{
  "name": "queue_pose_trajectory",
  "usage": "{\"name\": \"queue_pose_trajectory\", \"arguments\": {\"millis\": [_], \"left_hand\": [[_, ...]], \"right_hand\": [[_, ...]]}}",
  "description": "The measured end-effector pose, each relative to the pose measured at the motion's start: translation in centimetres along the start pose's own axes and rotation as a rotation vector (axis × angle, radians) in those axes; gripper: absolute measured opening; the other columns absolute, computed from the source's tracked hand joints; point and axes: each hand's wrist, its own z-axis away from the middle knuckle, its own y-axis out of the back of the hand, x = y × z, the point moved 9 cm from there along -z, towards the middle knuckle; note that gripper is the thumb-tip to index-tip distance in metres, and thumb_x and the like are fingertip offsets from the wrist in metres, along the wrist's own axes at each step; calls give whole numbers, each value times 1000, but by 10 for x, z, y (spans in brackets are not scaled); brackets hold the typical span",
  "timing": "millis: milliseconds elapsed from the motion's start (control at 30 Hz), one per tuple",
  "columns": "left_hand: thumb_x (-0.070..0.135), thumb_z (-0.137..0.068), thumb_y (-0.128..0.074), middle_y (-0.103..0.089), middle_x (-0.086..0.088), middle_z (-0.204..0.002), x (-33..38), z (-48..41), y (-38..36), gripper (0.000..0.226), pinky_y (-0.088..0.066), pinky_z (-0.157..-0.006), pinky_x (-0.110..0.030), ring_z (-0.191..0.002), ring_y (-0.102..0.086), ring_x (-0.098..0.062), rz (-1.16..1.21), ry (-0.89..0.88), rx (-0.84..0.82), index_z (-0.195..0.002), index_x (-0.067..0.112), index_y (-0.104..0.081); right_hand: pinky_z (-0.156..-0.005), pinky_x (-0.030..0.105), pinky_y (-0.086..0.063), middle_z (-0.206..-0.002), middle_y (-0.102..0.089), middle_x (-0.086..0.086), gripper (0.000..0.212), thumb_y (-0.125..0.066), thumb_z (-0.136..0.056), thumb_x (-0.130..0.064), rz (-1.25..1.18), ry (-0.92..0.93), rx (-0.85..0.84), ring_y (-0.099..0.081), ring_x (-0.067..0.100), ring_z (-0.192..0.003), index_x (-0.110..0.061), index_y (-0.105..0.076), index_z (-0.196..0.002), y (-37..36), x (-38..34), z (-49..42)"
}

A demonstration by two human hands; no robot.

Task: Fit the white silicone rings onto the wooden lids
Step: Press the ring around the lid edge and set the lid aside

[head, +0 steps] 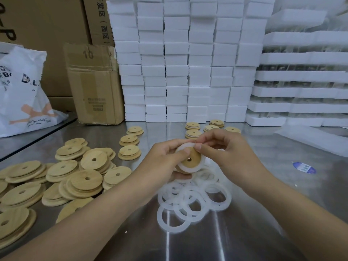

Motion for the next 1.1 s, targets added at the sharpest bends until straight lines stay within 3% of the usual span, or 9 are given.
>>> {"name": "queue_pose_trajectory", "arguments": {"millis": [233,367,533,733,933,1100], "left_hand": [[12,-111,-52,-79,-15,-120,-4,-4,4,32,-66,-86,-55,-115,-76,-35,122,68,4,-124,19,-80],[13,-111,-55,-79,-14,-122,-4,-3,6,29,-66,-83,-55,-112,-77,-32,126,40,12,-125,20,-79],[13,-111,-56,-79,-12,-122,-2,-2,8,29,-67,-79,-52,-111,-78,-29,116,1,30,-118,23,-82],[12,-110,-57,-79,-14,-119,-2,-2,12,27,-67,-80,-55,-109,-79,-32,138,-16,79,-119,20,-81],[12,-110,-58,-80,-12,-115,-3,0,9,27,-68,-77,-51,-110,-78,-30,160,-34,95,-114,21,-83],[11,-110,-58,-81,-6,-108,3,1,14,29,-68,-76,-50,-104,-80,-27,183,-63,143,-106,23,-84]], "right_hand": [[-91,19,-57,-96,-81,2,9,-75,-96,-10,-40,-45,-52,-74,15,-96,-15,-81,-100,2,4,-1],[-92,17,-56,-98,-81,1,11,-74,-97,-8,-74,-75,-56,-75,15,-100,-14,-81,-102,3,7,-2],[-99,28,-58,-99,-81,3,10,-74,-97,-10,-69,-88,-63,-75,17,-103,-15,-81,-103,5,9,-3],[-81,12,-54,-97,-81,1,9,-76,-95,-11,-91,-114,-78,-76,10,-95,-15,-81,-101,4,12,-4],[-71,8,-51,-84,-80,0,5,-81,-92,-14,-74,-148,-66,-75,4,-81,-15,-80,-97,7,16,-4],[-79,18,-54,-82,-80,2,8,-84,-89,-23,-51,-194,-65,-73,5,-81,-20,-79,-94,8,20,-3]]}}
